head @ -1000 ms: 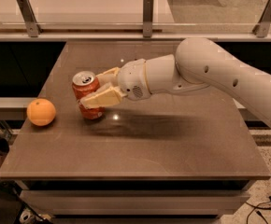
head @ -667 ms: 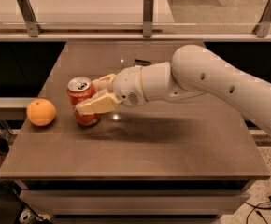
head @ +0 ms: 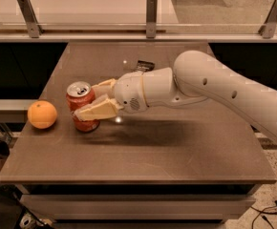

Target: Move coke can near orange

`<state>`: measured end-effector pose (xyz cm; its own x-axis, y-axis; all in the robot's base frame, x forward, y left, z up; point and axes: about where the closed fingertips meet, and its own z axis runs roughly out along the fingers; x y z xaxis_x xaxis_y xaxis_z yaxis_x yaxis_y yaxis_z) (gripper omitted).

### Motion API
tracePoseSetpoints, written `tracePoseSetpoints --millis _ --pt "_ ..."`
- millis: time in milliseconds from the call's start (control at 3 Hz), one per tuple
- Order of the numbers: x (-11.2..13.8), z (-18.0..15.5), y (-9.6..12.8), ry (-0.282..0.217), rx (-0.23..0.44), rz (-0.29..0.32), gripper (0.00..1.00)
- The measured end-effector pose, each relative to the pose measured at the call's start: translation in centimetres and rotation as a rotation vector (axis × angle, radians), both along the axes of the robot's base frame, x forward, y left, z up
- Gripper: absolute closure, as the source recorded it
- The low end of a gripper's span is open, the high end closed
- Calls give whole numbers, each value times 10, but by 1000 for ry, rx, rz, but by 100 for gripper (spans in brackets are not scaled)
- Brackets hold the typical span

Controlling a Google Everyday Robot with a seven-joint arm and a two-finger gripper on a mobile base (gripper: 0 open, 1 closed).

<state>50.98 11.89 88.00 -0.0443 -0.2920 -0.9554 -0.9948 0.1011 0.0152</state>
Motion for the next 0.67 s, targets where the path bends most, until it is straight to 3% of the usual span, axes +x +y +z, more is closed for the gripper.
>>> tracePoseSetpoints --millis 667 --pt "-2 1 4 -2 -1 8 36"
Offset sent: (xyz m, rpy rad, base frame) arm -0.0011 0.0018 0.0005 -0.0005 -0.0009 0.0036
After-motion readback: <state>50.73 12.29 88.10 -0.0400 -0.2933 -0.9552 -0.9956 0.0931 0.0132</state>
